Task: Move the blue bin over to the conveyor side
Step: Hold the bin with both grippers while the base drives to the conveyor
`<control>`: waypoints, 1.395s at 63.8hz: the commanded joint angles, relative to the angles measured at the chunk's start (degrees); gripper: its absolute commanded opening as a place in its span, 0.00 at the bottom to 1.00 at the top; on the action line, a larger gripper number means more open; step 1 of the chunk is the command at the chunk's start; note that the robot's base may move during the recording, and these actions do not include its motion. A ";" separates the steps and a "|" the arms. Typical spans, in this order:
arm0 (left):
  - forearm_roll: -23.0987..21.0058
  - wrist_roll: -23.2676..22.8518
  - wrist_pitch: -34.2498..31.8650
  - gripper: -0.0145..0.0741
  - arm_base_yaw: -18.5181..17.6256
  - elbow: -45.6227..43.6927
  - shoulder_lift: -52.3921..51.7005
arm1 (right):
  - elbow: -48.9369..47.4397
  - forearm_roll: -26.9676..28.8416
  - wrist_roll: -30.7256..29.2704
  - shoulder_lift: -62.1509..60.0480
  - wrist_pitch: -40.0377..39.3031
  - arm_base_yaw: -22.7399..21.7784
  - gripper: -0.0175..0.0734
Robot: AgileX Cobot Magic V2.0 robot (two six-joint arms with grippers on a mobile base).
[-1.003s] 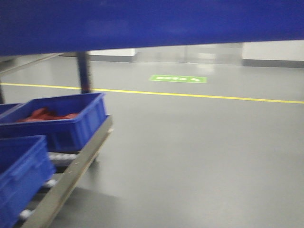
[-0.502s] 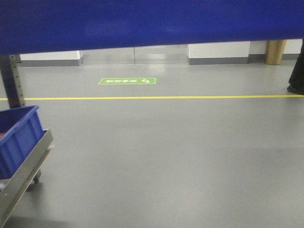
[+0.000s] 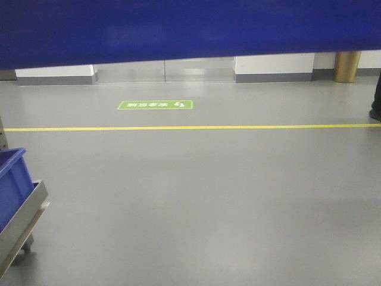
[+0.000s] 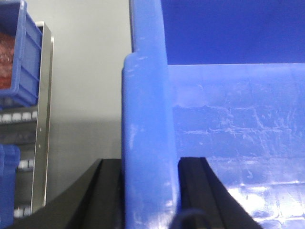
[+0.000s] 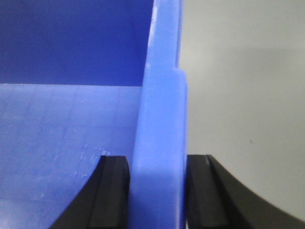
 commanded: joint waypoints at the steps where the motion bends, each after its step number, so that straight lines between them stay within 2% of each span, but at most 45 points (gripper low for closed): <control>1: 1.09 0.12 -4.35 0.14 -0.37 -0.76 -1.18 | -0.82 -0.88 -1.02 -1.21 -5.90 -0.16 0.10; 89: 1.09 0.12 -4.35 0.14 -0.37 -0.76 -1.18 | -0.82 -0.56 -1.02 -1.21 -6.00 -0.16 0.10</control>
